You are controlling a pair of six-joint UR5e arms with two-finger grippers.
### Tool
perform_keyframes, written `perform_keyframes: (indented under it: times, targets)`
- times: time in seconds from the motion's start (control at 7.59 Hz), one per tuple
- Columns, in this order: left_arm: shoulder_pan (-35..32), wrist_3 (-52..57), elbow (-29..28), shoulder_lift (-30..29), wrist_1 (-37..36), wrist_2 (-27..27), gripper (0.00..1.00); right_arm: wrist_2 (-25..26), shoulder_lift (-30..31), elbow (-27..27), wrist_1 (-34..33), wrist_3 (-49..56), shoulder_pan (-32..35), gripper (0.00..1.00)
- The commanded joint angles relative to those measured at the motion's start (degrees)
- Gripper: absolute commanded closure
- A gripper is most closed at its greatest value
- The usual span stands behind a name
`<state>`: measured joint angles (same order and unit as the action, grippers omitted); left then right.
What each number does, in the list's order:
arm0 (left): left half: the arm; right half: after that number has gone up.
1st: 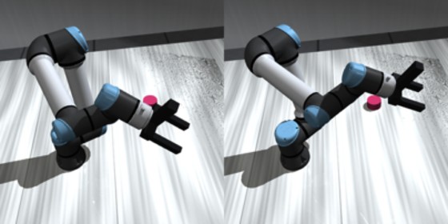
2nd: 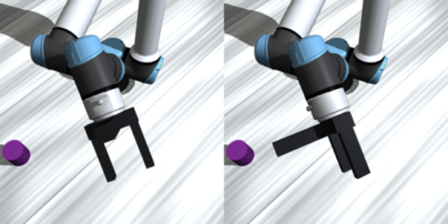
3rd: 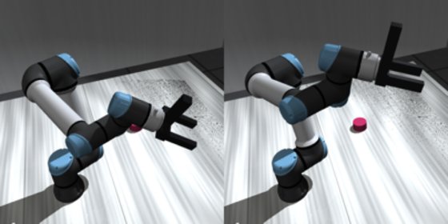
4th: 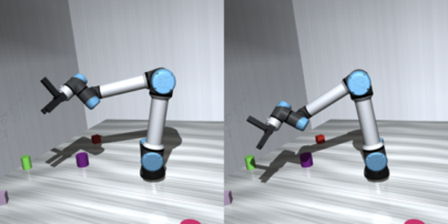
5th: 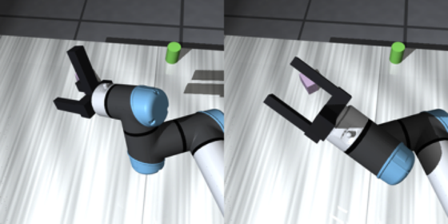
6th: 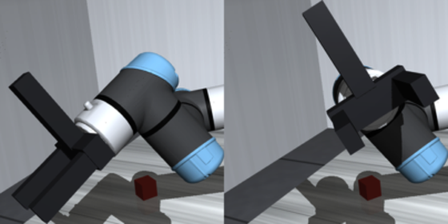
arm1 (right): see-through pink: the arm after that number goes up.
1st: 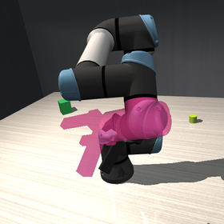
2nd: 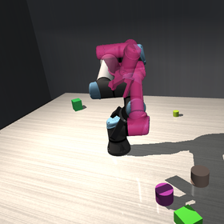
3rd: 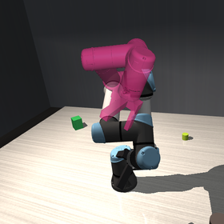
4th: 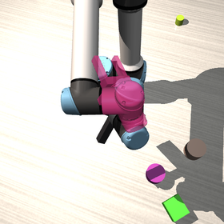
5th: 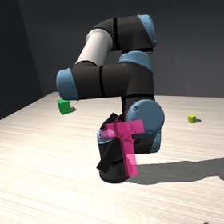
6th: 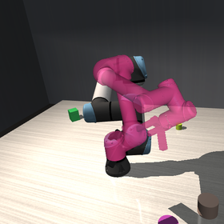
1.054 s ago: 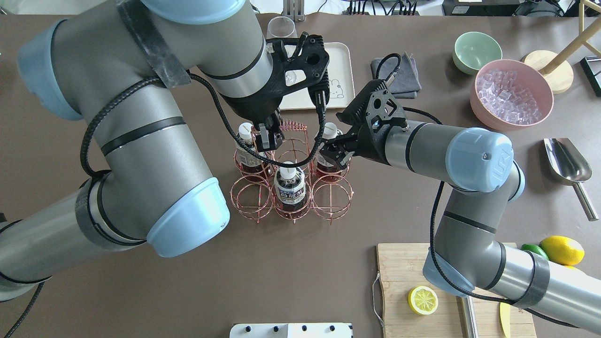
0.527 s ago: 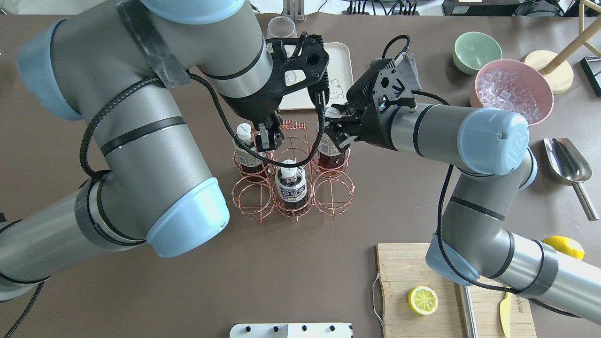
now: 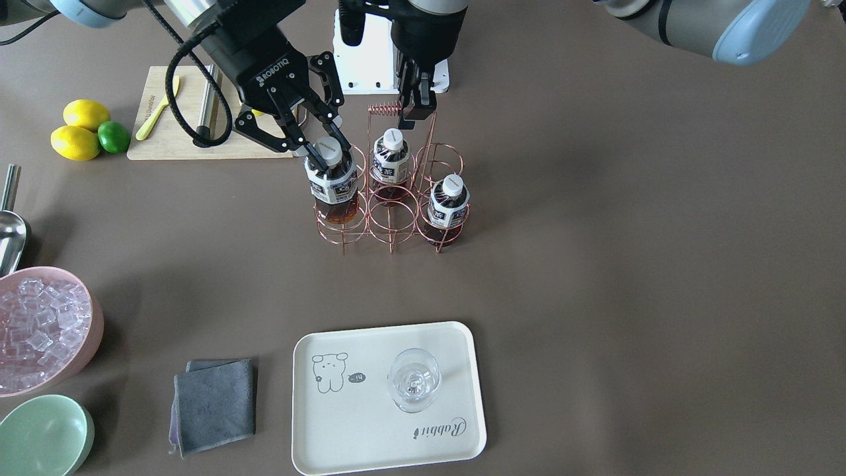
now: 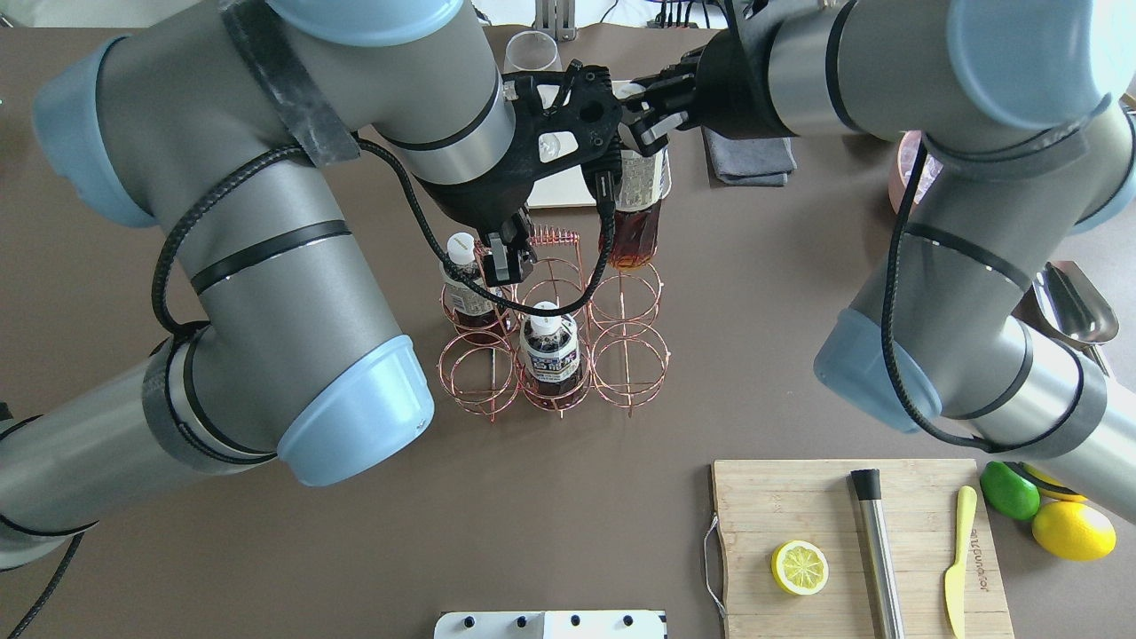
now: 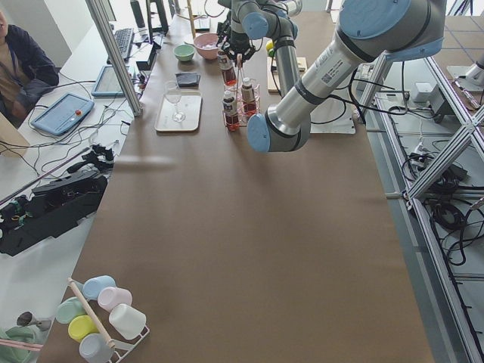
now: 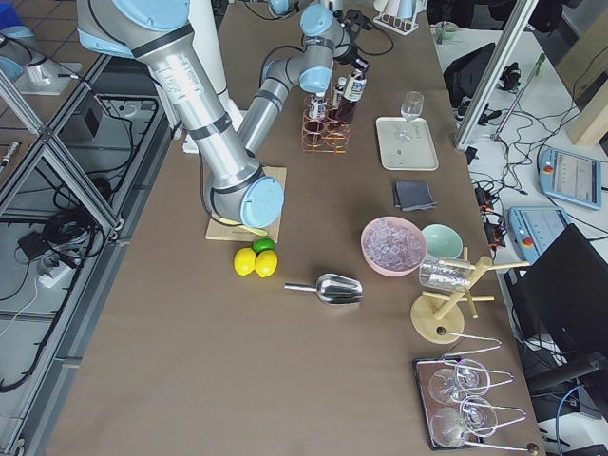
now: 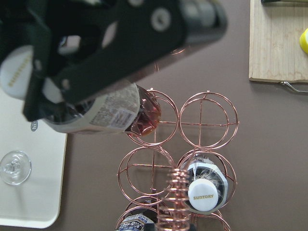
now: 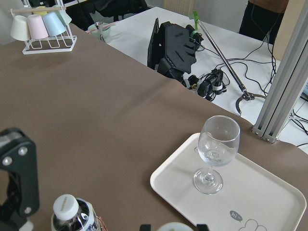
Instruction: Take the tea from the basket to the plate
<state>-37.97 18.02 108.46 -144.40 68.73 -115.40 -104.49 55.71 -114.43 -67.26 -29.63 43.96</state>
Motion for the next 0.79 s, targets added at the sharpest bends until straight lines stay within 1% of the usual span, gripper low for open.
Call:
perform_keyframes:
  times: [0.0,0.13,0.26,0.4,0.53,0.66]
  targets:
    - [0.00,0.00,-0.09,0.00,0.00,0.70,1.00,-7.82,-4.03,0.61,-5.16,0.18,8.66,1.00]
    - [0.00,0.00,-0.09,0.00,0.00,0.71,1.00,-7.22,-3.94,1.92,-4.73,0.18,10.16,1.00]
    - [0.00,0.00,0.00,0.00,0.00,0.79,1.00,-6.61,-4.20,5.24,-4.20,0.36,12.09,1.00]
    - [0.00,0.00,0.00,0.00,0.00,0.79,1.00,-4.17,-3.94,9.36,1.64,0.01,12.72,1.00]
    - [0.00,0.00,0.09,0.00,0.00,0.79,1.00,-1.88,-3.68,15.58,8.83,-0.34,12.73,1.00]
    - [0.00,0.00,0.09,0.00,0.00,0.79,1.00,1.01,-4.20,23.73,18.56,-0.69,12.12,1.00]
